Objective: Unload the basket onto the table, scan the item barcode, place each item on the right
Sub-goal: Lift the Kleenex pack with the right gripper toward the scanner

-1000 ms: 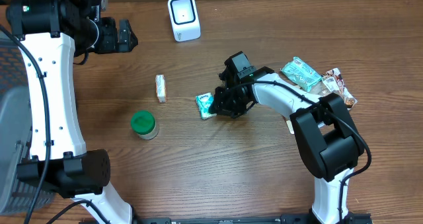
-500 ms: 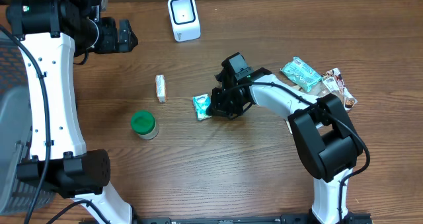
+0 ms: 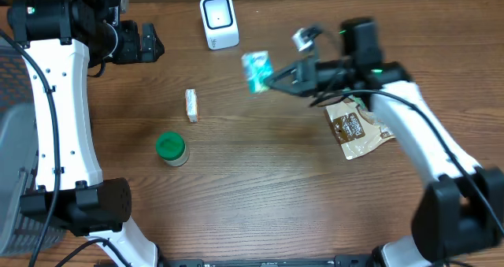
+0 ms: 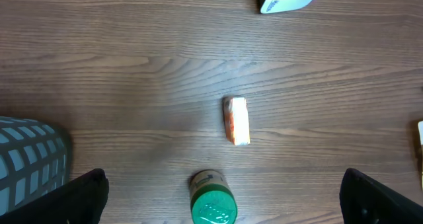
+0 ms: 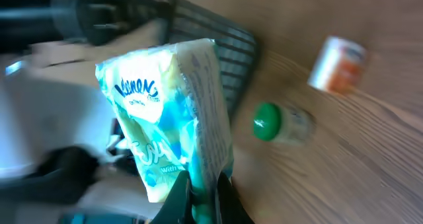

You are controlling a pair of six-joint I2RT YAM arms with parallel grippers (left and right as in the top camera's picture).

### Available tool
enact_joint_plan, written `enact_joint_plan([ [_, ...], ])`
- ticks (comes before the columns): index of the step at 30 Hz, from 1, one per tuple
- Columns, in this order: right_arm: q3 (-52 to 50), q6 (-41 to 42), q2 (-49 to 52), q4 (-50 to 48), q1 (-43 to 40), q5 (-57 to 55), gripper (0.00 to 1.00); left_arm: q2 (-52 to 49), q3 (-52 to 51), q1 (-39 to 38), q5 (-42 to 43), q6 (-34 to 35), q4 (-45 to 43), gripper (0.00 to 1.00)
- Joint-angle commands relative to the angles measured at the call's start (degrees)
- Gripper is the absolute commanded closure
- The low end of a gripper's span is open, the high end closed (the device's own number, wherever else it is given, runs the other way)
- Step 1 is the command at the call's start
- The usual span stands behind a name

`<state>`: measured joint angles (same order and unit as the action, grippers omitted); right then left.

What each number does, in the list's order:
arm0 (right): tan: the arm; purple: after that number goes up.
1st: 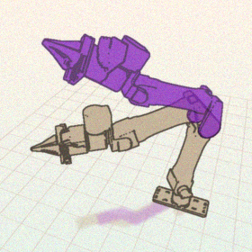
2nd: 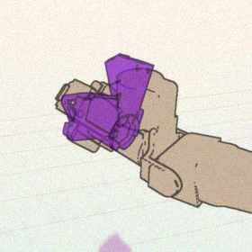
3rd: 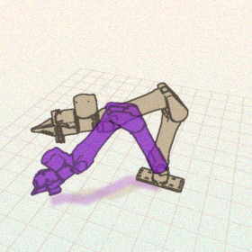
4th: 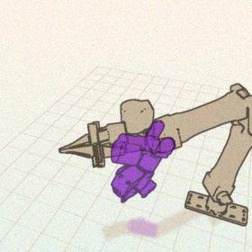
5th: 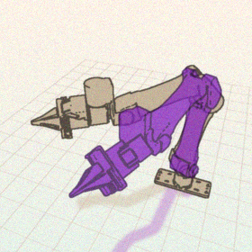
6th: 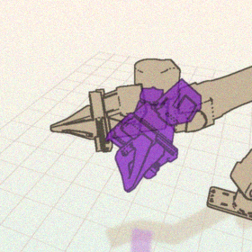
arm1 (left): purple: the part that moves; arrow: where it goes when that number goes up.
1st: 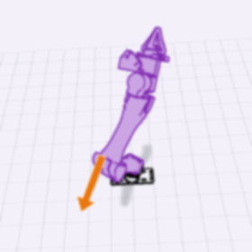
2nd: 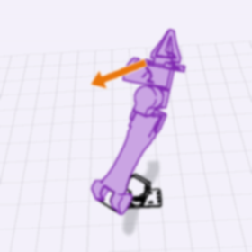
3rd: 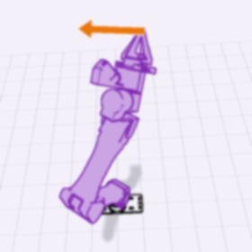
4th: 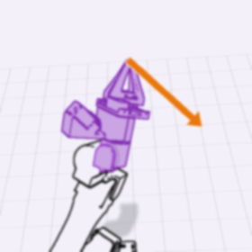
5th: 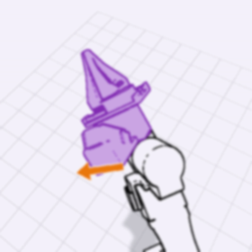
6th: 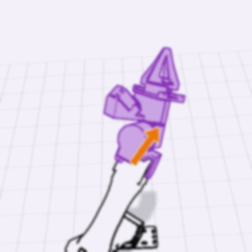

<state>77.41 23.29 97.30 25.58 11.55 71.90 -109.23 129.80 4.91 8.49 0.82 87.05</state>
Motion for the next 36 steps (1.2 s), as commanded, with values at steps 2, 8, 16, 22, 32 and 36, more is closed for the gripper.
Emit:
enact_joint_plan([
  [2, 0.24, 9.22, -2.08, -6.16, -2.58, 13.75, 0.96, 1.25, 0.7, -0.07, -0.11, -1.51, -0.11, 0.01],
  [8, 0.24, 28.85, -2.16, -18.32, -4.26, 18.03, 0.96, 1.25, 0.7, -0.07, -0.11, -1.51, -0.11, 0.0],
  [16, 0.24, 38.27, -2.16, -27.15, -4.26, 18.01, 0.96, 1.25, 0.7, -0.07, -0.11, -1.51, -0.11, 0.0],
  [22, 0.24, 38.25, -2.16, -27.06, -4.26, 18.01, 0.96, 1.25, 0.7, -0.07, -0.11, -1.51, -0.11, 0.0],
  [32, 0.22, 37.0, -2.14, -28.0, -4.26, 18.01, 0.96, 1.25, 0.7, -0.04, -0.13, -1.51, -0.11, 0.01],
  [36, -0.04, 31.32, -2.14, -27.56, -4.09, 16.63, 0.96, 1.25, 0.7, -0.07, -0.11, -1.51, -0.11, 0.0],
])
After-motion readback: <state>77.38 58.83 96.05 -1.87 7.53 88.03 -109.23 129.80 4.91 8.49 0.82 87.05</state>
